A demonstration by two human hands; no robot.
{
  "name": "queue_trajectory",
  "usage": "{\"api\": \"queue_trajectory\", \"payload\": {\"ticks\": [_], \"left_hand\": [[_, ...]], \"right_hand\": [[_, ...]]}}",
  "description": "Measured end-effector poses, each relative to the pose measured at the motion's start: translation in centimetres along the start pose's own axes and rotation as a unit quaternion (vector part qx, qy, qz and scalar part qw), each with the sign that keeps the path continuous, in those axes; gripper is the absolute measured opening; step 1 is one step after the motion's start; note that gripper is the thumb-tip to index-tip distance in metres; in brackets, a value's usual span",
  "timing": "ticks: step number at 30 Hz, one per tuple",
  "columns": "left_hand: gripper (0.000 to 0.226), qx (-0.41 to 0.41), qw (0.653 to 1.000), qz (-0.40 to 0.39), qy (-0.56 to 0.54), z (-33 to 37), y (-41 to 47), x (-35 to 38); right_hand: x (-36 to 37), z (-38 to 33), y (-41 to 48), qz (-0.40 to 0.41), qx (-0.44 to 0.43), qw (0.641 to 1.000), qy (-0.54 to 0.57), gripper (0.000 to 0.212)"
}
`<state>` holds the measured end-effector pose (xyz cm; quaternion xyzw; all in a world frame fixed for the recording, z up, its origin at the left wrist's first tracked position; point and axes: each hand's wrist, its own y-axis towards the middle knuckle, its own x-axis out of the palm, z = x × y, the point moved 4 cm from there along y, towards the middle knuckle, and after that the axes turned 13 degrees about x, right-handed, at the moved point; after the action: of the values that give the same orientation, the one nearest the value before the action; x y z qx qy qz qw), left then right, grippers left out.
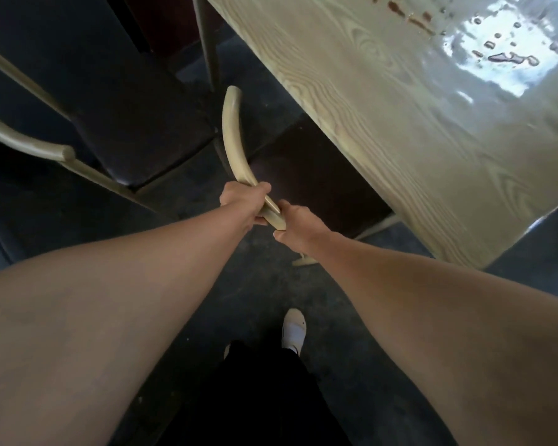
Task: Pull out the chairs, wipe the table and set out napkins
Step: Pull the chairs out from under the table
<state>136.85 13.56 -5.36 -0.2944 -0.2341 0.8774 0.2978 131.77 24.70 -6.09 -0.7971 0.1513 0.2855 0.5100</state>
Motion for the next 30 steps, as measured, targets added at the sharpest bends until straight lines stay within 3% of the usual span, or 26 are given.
{"api": "queue_trajectory", "payload": {"ticks": [11, 17, 20, 25, 27, 28, 30], "left_hand": [[0.030, -0.014, 0.989, -0.123, 0.086, 1.6, 1.9, 3.1], [0.055, -0.014, 0.950, -0.260, 0.170, 2.3, 2.2, 1.5], [0.051, 0.018, 0.946, -0.267, 0.184, 3.5, 3.4, -0.2], [0.050, 0.009, 0.949, -0.268, 0.168, 5.1, 5.5, -2.3], [0.046, 0.019, 0.948, -0.269, 0.169, 5.6, 6.0, -2.3], [0.045, 0.026, 0.947, -0.272, 0.171, 5.8, 6.2, -2.2], [0.043, 0.030, 0.946, -0.276, 0.169, 6.1, 6.3, -1.8]], "right_hand": [[-2.7, 1.9, 1.2, -0.043, 0.100, 0.993, -0.034, 0.059], [-3.6, 1.1, 0.0, 0.063, 0.195, 0.979, -0.017, 0.073], [-3.6, 0.1, -1.2, 0.110, 0.282, 0.953, 0.004, 0.072], [-3.3, -1.1, -2.9, 0.138, 0.405, 0.895, 0.126, 0.036], [-2.7, -1.2, -3.1, 0.106, 0.441, 0.859, 0.240, 0.029], [-2.4, -1.3, -3.1, 0.085, 0.451, 0.827, 0.323, 0.028], [-1.8, -1.6, -3.3, 0.037, 0.479, 0.708, 0.517, 0.029]]}}
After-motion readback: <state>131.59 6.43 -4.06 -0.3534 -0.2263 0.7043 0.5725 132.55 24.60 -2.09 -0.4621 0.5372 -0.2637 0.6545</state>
